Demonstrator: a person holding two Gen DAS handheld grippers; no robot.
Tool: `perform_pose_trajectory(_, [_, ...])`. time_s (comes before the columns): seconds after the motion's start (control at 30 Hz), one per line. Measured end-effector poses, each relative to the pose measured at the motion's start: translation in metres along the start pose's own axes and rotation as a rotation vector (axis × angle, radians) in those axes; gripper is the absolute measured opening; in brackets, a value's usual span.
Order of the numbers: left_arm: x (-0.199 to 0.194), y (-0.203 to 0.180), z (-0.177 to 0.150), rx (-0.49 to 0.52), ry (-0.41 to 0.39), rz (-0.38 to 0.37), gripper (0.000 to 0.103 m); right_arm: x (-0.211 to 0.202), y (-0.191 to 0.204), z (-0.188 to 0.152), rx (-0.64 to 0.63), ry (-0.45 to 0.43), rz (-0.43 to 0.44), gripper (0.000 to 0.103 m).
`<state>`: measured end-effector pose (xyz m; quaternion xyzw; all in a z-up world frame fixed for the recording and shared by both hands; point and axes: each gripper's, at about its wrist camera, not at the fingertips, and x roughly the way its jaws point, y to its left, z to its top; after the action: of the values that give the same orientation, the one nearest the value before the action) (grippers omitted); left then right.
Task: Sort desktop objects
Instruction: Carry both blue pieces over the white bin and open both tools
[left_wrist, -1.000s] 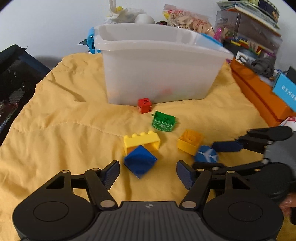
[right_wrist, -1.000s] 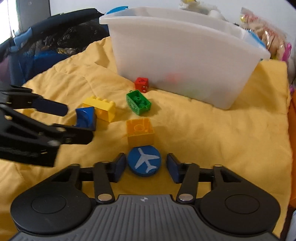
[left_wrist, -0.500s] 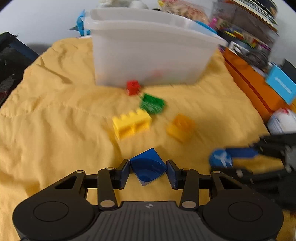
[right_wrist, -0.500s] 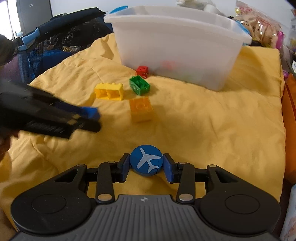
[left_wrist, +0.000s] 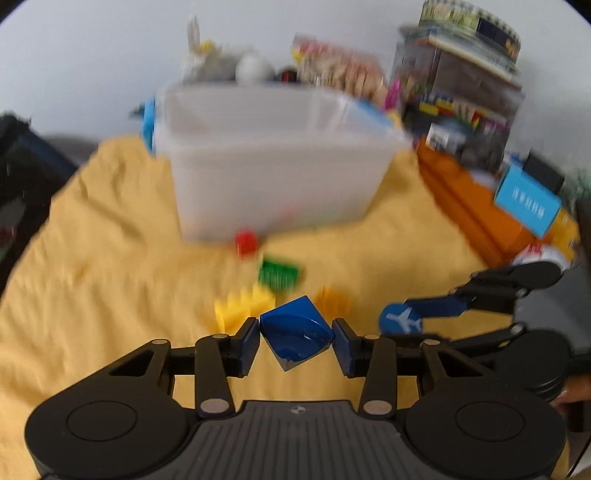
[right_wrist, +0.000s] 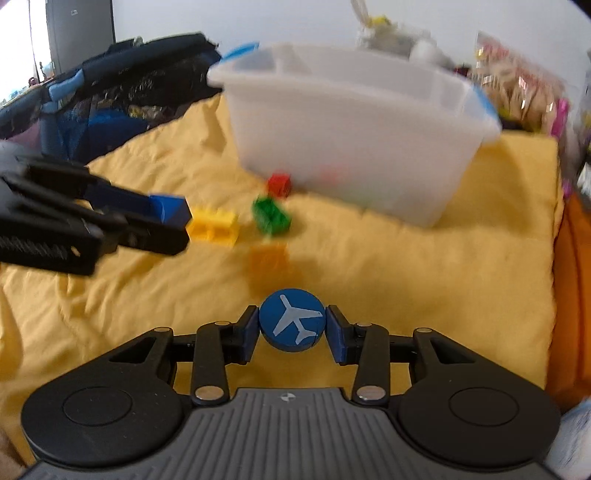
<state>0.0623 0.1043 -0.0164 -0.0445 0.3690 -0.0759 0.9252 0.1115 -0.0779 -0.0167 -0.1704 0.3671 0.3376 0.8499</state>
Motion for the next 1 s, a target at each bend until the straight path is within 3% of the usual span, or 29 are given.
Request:
perform_pose_trajectory(0.3, [-0.023,0.005,0.083,0.040,-0.183,0.014,0.047,-0.016,-0.032,0.077,0.037,-0.174,-0.020,0.042])
perform_pose_trajectory(0.47, [-0.015,0.008,0.136,0.080,-0.274,0.061,0.047,-0.013,-0.047,0.136,0.097,-0.274,-0.103,0.042])
perform_pose_trajectory(0.6, [0.022,0.017,0.164,0.097,-0.246,0.130,0.047,0.018,-0.065,0.157,0.213,-0.238,-0.134,0.042])
perform_pose_trajectory(0.8, [0.086,0.027,0.157,0.101,-0.070,0.207,0.047,0.059,-0.065,0.149,0.219,-0.135,-0.189,0.047])
perform_pose_trajectory(0.83, [0.088,0.027,0.153,0.101,-0.062,0.207,0.047,0.058,-0.065,0.147,0.223,-0.137,-0.190,0.052])
perform_pose_trajectory(1.0, [0.066,0.025,0.146,0.101,-0.122,0.203,0.060,0.035,-0.063,0.141,0.228,-0.194,-0.164,0.054])
